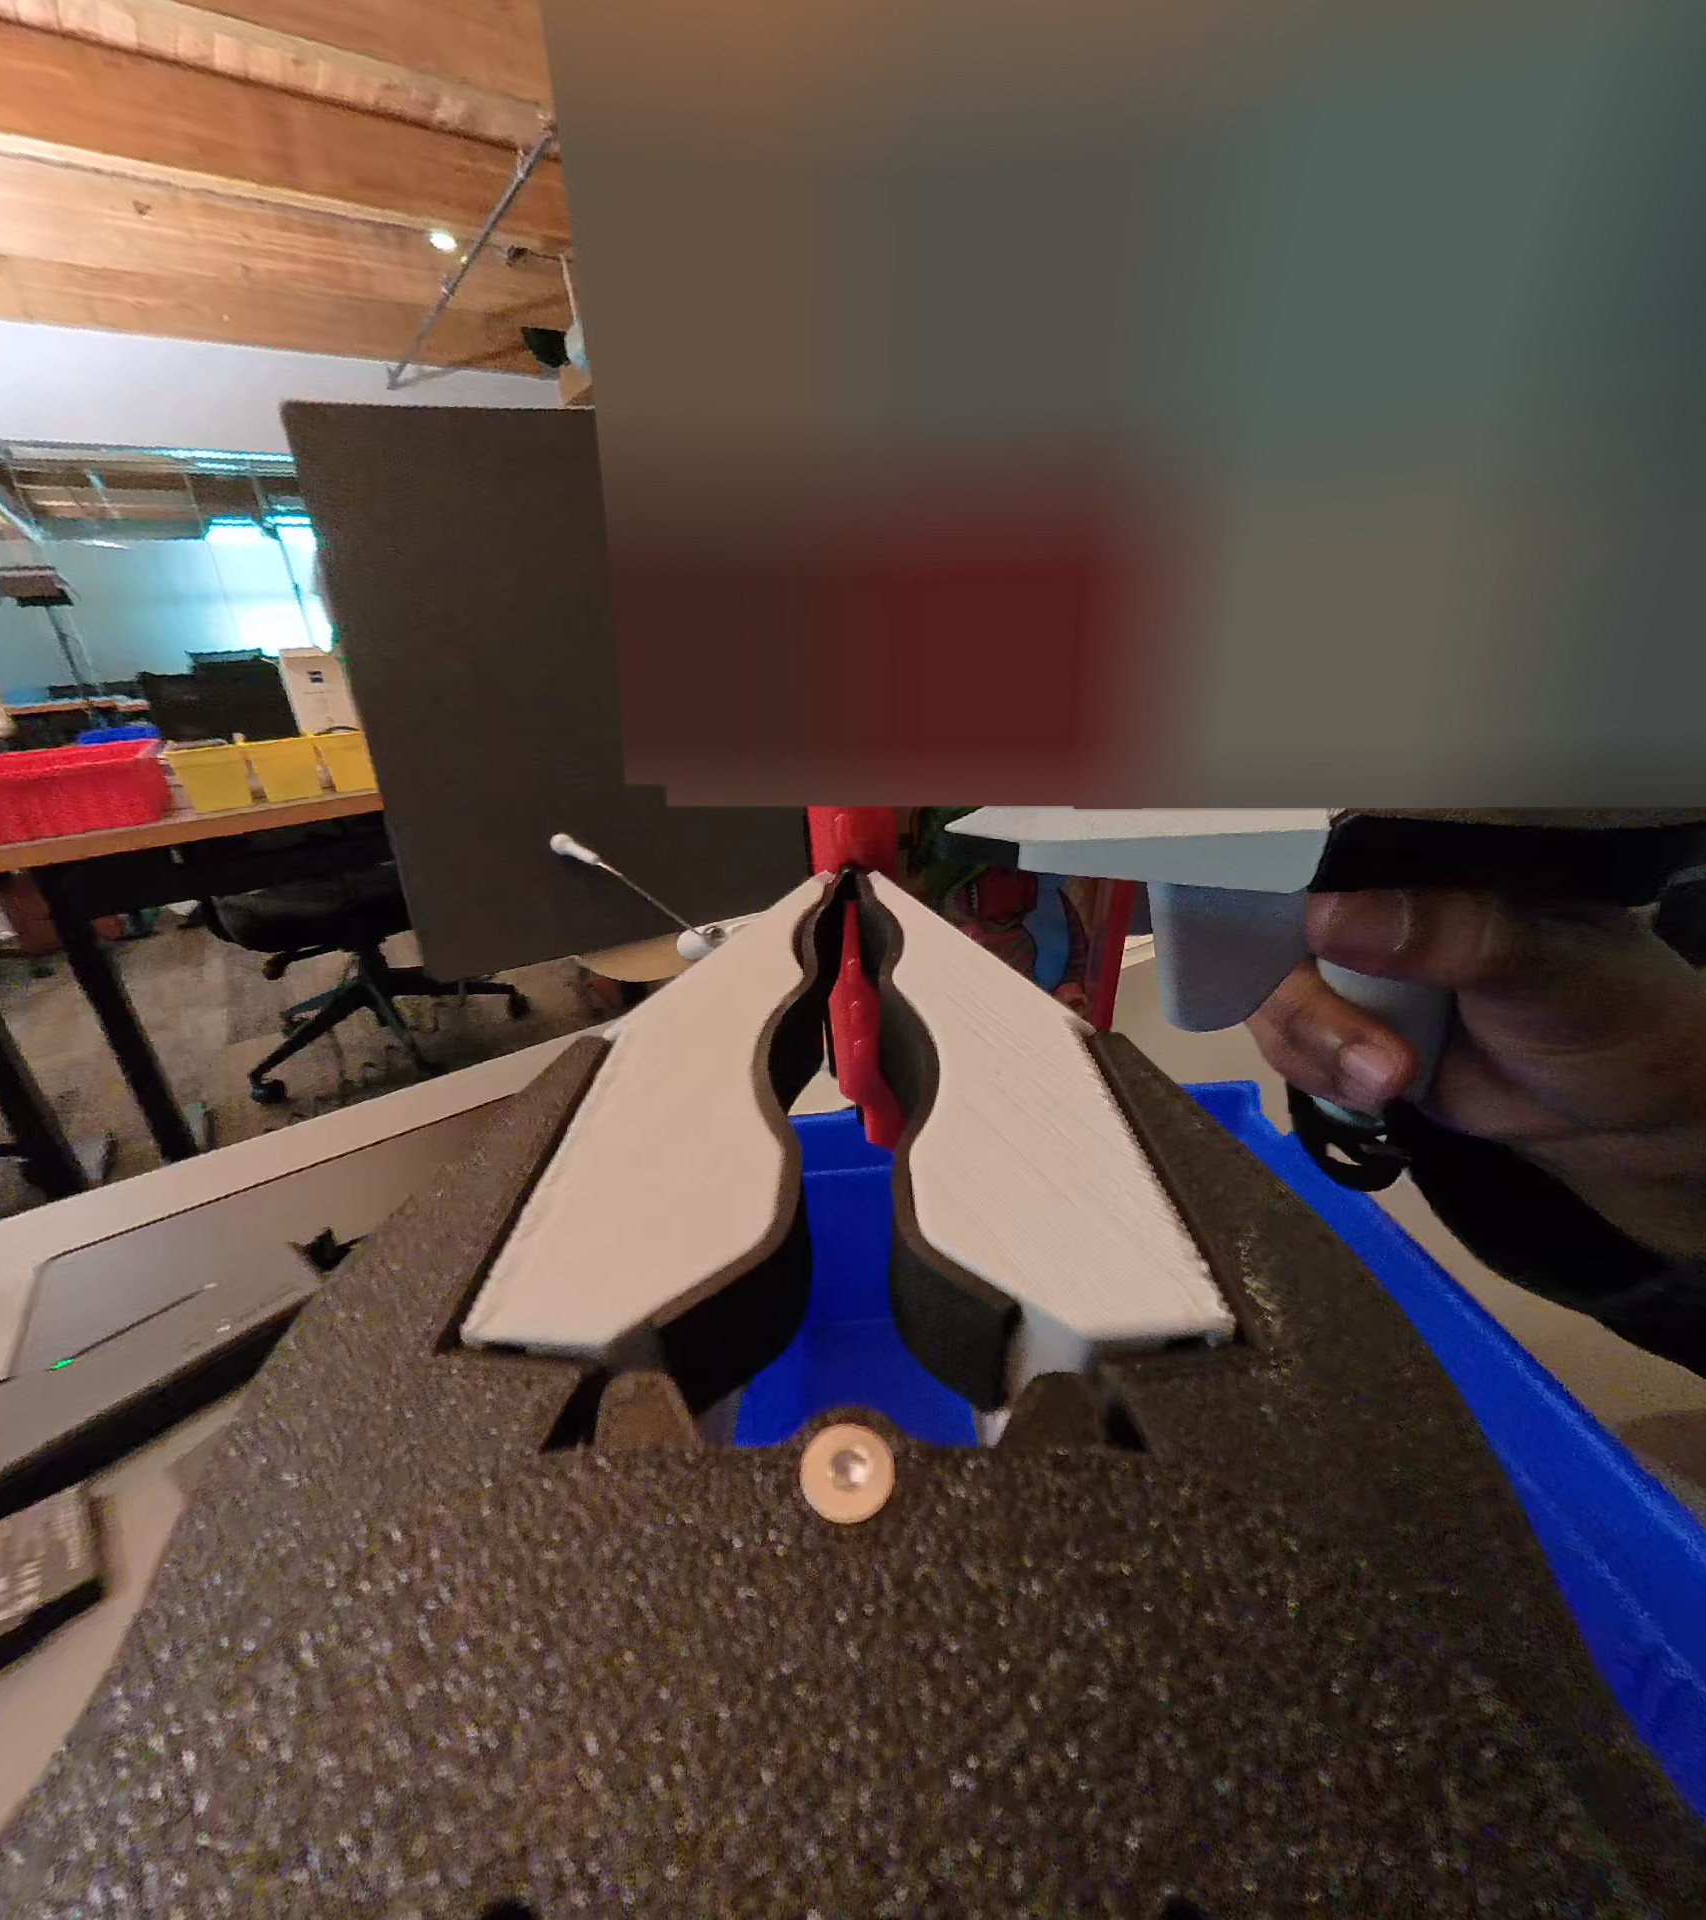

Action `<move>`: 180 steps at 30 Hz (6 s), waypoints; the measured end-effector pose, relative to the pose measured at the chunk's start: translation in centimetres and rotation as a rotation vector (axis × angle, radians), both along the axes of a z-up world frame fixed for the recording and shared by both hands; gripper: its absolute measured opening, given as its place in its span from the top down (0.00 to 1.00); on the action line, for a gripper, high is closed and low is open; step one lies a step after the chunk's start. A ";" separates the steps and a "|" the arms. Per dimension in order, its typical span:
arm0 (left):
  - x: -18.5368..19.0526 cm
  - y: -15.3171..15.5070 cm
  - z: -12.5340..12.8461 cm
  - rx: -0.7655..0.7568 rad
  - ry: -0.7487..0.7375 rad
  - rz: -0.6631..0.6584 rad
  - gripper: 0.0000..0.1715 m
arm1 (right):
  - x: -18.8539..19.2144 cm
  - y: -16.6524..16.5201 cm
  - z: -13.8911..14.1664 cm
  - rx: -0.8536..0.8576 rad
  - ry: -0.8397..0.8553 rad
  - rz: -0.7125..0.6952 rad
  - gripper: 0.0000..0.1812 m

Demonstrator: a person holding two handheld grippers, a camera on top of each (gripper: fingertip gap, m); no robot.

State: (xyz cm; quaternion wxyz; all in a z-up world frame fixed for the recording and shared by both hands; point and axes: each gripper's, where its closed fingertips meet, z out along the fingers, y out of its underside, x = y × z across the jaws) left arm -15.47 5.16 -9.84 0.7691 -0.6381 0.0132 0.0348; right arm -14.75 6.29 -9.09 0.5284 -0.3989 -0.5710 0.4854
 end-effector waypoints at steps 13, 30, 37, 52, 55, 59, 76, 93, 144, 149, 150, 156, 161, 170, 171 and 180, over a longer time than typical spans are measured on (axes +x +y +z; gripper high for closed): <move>0.6 0.1 -0.6 -0.001 0.004 -0.007 1.00 | 0.7 3.5 1.0 -0.134 0.006 -0.022 0.91; 0.2 -0.2 -0.3 0.081 -0.014 0.030 0.94 | -0.1 -0.1 -0.5 -0.138 -0.042 0.066 0.91; -0.1 -0.2 -0.3 0.075 -0.013 0.045 0.95 | -0.1 -0.2 -0.5 -0.136 -0.036 0.060 0.91; -0.1 -0.1 -0.6 0.031 -0.034 0.016 0.99 | -0.2 -0.1 -0.7 -0.123 -0.032 0.046 0.91; -0.1 -0.1 -0.7 0.017 -0.033 0.012 0.99 | -0.2 -0.1 -0.7 -0.114 -0.030 0.044 0.91; -0.1 0.0 -1.0 -0.015 -0.009 0.021 0.99 | -0.3 0.0 -0.9 -0.092 -0.042 0.032 0.91; -0.1 0.6 -2.4 -0.142 0.275 0.141 1.00 | -0.7 0.8 -2.2 -0.166 -0.147 0.039 0.91; 0.1 0.1 -1.6 0.022 0.114 0.008 0.99 | -0.4 2.3 -1.8 -0.341 -0.152 0.109 0.91; 3.0 2.4 -5.2 0.004 -0.566 -0.276 0.78 | 1.2 2.6 2.4 -0.249 0.289 -0.135 0.91; 2.4 2.2 -5.1 0.030 -0.615 -0.274 0.89 | 1.1 1.3 2.1 -0.169 0.301 -0.150 0.91; 2.5 2.3 -5.1 0.024 -0.610 -0.276 0.89 | 1.2 1.1 2.1 -0.149 0.310 -0.166 0.91; 3.1 2.4 -5.3 0.024 -0.663 -0.330 0.89 | 1.4 0.4 2.2 -0.112 0.340 -0.184 0.90; 2.9 2.4 -5.3 0.026 -0.693 -0.347 0.90 | 1.3 0.4 2.0 -0.120 0.337 -0.182 0.90; 0.9 1.7 -5.2 0.004 -0.590 -0.287 0.90 | 0.9 0.3 1.9 -0.142 0.287 -0.139 0.89; 0.5 1.5 -5.2 0.000 -0.564 -0.268 0.90 | 0.8 0.3 1.8 -0.142 0.269 -0.132 0.89; -0.2 0.6 -6.4 -0.145 -0.318 -0.144 0.90 | 3.0 0.5 -0.6 -0.216 0.039 -0.012 0.82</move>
